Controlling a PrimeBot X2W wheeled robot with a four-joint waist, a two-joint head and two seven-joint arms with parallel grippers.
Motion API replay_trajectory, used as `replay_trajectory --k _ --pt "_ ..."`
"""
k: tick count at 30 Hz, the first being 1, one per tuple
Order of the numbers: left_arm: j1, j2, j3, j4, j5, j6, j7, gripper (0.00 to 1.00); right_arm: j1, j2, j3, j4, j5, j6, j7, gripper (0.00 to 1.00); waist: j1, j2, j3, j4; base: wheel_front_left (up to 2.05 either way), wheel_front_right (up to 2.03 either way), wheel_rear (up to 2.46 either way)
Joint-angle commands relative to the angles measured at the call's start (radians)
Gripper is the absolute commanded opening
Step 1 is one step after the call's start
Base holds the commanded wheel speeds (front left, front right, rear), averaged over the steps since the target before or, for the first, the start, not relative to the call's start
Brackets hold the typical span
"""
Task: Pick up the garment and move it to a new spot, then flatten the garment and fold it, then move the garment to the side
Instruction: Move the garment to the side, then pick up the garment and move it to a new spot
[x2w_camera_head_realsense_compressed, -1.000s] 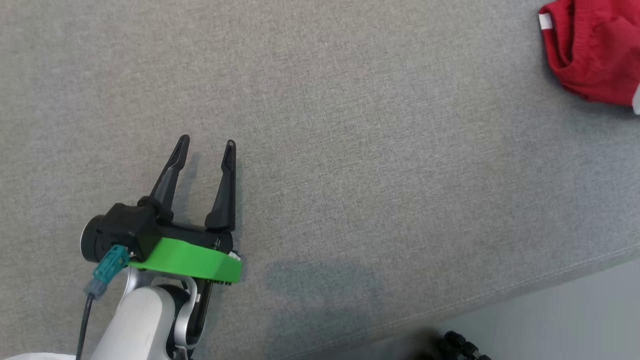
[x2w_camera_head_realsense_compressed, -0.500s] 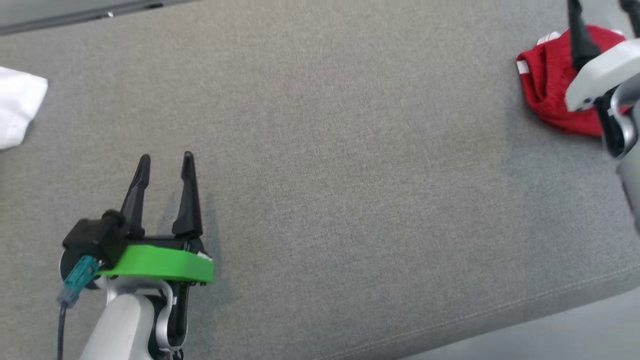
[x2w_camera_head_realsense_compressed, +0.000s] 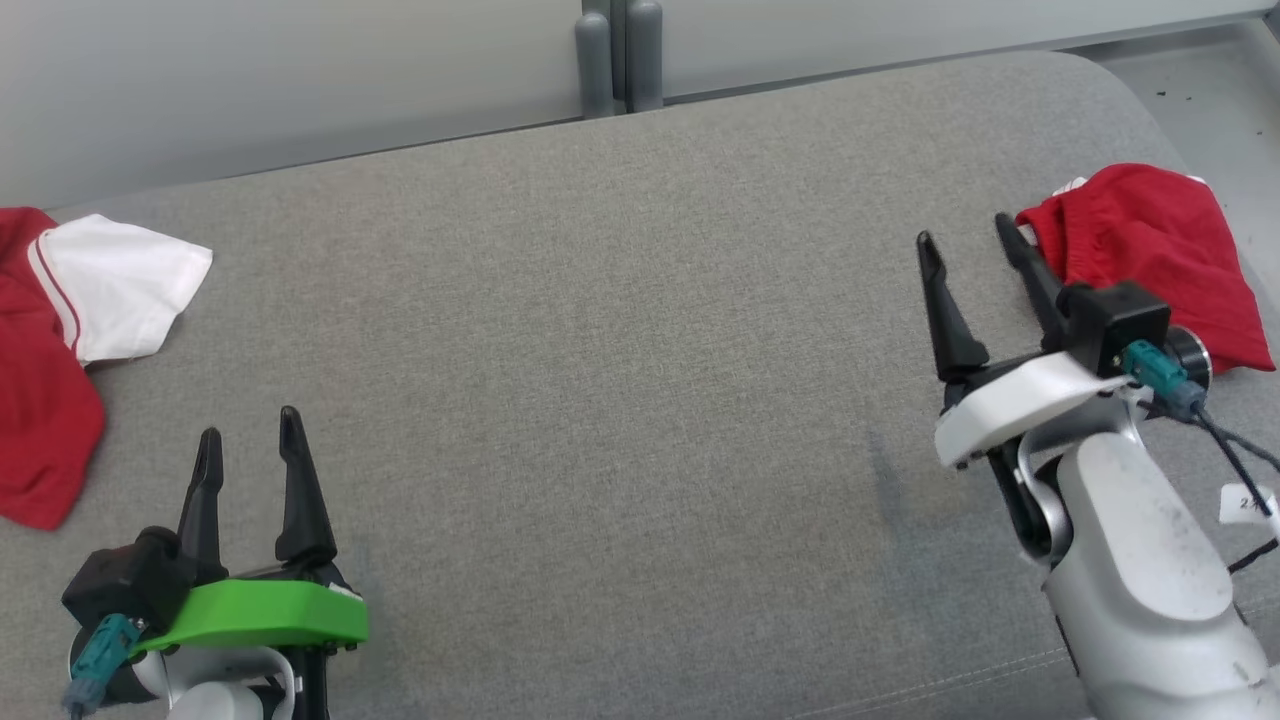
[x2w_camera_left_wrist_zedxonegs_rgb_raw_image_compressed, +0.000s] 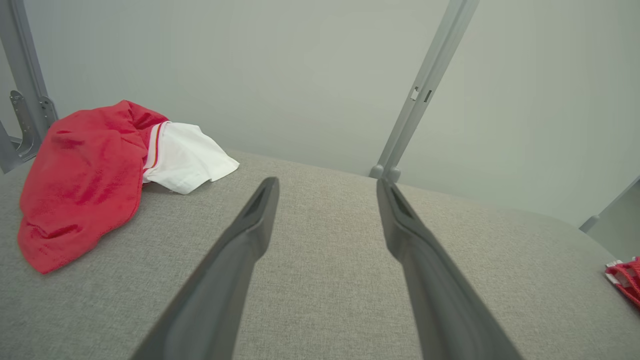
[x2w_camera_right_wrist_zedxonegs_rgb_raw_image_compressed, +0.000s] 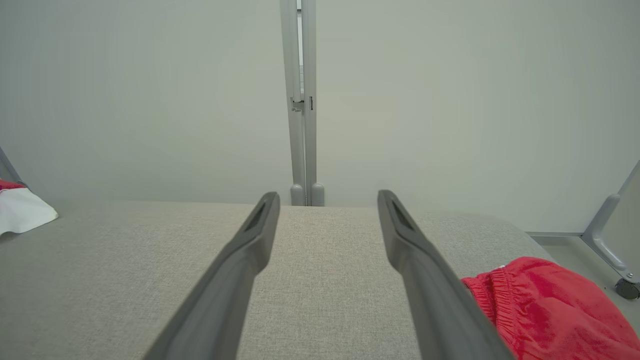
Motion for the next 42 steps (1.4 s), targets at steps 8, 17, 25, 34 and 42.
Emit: replay_trajectory --k 8,17,25,34,42 --pt "0.076 -0.027 0.014 -0.005 0.014 -0.006 -0.008 1.00 0.228 0.100 -0.066 -0.183 -0.120 0.000 0.034 1.00 0.0001 0.0002 -0.061 0.027 0.00 0.00 0.00" --pt "0.141 -0.046 0.034 -0.003 0.032 -0.009 -0.008 1.00 0.388 0.128 -0.072 -0.347 -0.138 0.000 0.085 1.00 0.0001 0.0002 -0.100 0.060 0.00 0.00 0.00" --pt "0.154 -0.066 0.035 -0.001 0.044 -0.018 -0.007 1.00 0.419 0.129 -0.057 -0.373 -0.117 0.000 0.103 1.00 0.0001 0.0002 -0.110 0.097 0.00 0.00 0.00" --pt "0.147 -0.072 0.036 0.002 0.055 -0.021 -0.007 1.00 0.428 0.129 -0.056 -0.372 -0.109 0.000 0.106 1.00 0.0001 0.0002 -0.112 0.112 0.00 0.00 0.00" --pt "0.146 -0.070 0.032 0.004 0.064 -0.018 -0.007 1.00 0.430 0.129 -0.053 -0.370 -0.100 0.000 0.104 1.00 0.0001 0.0002 -0.114 0.113 0.00 0.00 0.00"
